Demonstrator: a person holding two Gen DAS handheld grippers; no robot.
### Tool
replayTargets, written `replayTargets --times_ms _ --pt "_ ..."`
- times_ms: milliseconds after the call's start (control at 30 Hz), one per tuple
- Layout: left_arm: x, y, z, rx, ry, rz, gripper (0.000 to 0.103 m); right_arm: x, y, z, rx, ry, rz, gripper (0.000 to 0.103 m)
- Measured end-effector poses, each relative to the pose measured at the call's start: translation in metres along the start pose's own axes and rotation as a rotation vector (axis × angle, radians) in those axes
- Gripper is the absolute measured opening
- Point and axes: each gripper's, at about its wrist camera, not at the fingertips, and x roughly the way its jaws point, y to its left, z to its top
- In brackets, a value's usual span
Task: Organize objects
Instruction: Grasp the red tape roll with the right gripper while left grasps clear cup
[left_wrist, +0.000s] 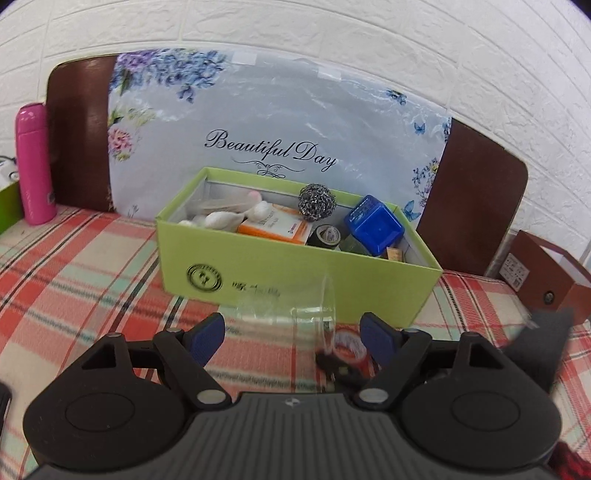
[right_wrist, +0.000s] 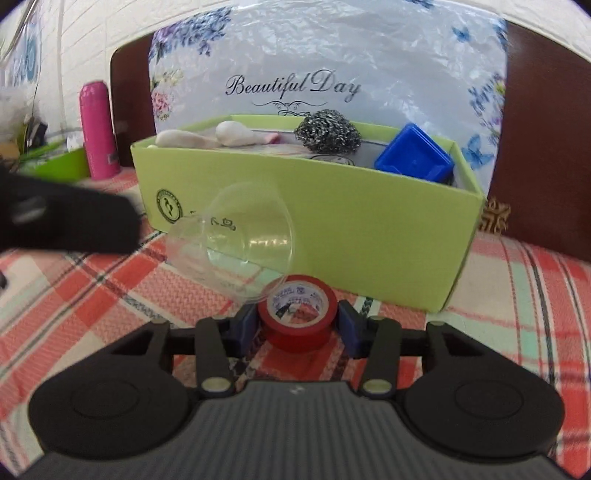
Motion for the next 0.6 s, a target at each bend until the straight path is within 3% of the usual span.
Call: replayTargets --times_ms 167,233,267,333,400,600 --pt "0.037 -0.006 0.001 0.015 0.07 -0.005 0.064 -0.02 0.001 -0.015 0.039 0.002 0.034 0.045" --pt "0.044 -0.006 -0.002 0.03 0.088 0.004 0.049 -0.029 0.001 -0.021 0.068 0.004 0.052 0.045" --pt "0.047 -0.004 -0.003 0.034 0.102 0.008 0.036 -0.033 0.0 -0.024 0.08 0.007 0.059 0.046" --pt "0.048 0.004 -0.008 0.013 0.13 0.001 0.026 -0.042 0.0 -0.029 0.089 0.013 0.067 0.046" --pt "0.043 0.015 -0.014 -0.017 0.15 -0.014 0.009 -0.052 0.001 -0.037 0.095 0.021 0.081 0.046" --pt "0.005 0.038 -0.038 -0.028 0.167 -0.014 0.006 -0.08 0.01 -0.059 0.066 0.037 0.113 0.046"
